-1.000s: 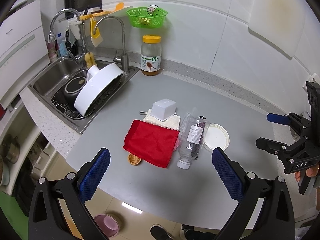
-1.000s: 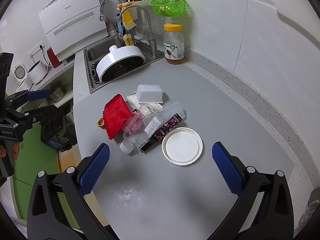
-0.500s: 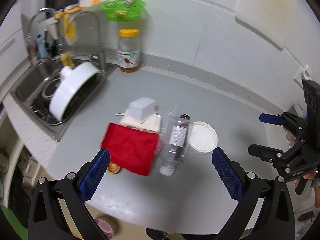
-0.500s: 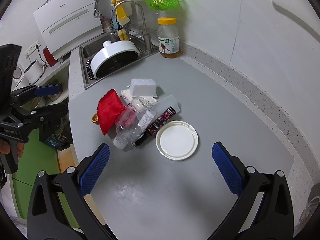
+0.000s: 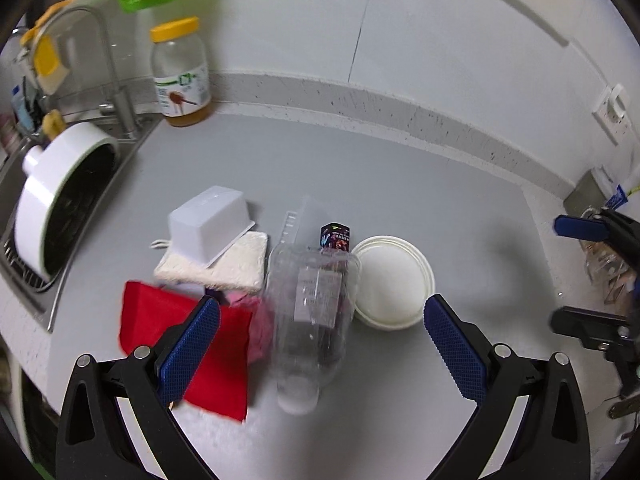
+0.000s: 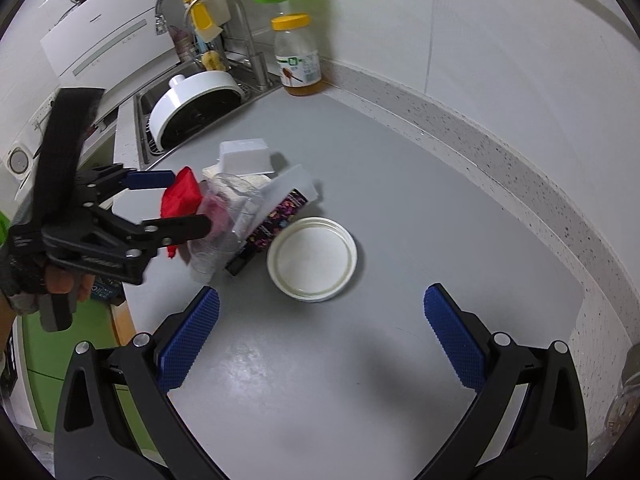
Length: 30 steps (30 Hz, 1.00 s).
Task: Collect trash
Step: 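Grasp the clear plastic bottle with the left tool while the right tool grasps the white lid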
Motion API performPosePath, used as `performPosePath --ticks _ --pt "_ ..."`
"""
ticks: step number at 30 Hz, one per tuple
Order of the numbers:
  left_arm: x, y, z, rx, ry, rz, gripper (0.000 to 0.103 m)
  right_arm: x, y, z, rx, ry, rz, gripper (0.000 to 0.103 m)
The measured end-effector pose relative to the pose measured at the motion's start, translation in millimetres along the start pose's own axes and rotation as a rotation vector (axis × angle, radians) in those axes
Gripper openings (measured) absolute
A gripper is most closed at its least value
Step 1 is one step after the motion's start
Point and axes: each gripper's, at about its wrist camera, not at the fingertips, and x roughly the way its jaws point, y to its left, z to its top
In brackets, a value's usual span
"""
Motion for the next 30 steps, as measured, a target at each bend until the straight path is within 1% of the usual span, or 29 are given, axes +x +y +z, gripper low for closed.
performPosePath --ticks 3,5,6,7,8,9,14,22,25,30 --pt "18.0 0.3 4.0 0.008 0.033 0.005 0.097 2.9 -7.6 0.5 0.014 0.006 -0.002 0.1" --pt "27.9 0.8 4.7 0.008 0.056 -0.003 0.09 4.6 -10.9 0.7 0.02 0.007 -0.002 0.1" --pt "31.5 1.1 4.9 0.006 0.064 -0.001 0.081 6.0 -12.9 1.0 0.024 0.009 -0.002 0.1" --pt "35.3 1.9 5.6 0.005 0.075 -0.001 0.069 7.0 -13.5 1.3 0.026 0.011 -0.001 0.1" --pt "38.9 2.9 6.0 0.003 0.087 -0.003 0.064 8.1 -14.5 1.5 0.028 0.013 0.0 0.1" --pt "41.4 3.5 6.4 0.002 0.095 0.003 0.061 9.8 -15.4 1.8 0.028 0.016 0.002 0.1" --pt "37.7 5.1 11.2 -0.006 0.079 -0.003 0.06 17.6 -14.9 3.9 0.025 0.029 0.011 0.1" --pt "-6.7 6.2 17.1 -0.05 0.014 -0.017 0.058 42.3 -3.8 9.8 -0.014 0.051 0.031 0.1" --pt "-26.9 8.5 16.8 -0.064 -0.017 -0.014 0.058 60.8 3.2 11.2 -0.048 0.071 0.028 0.1" --pt "-55.5 12.8 12.8 -0.095 -0.063 -0.006 0.057 99.9 8.4 12.3 -0.09 0.131 0.014 0.1"
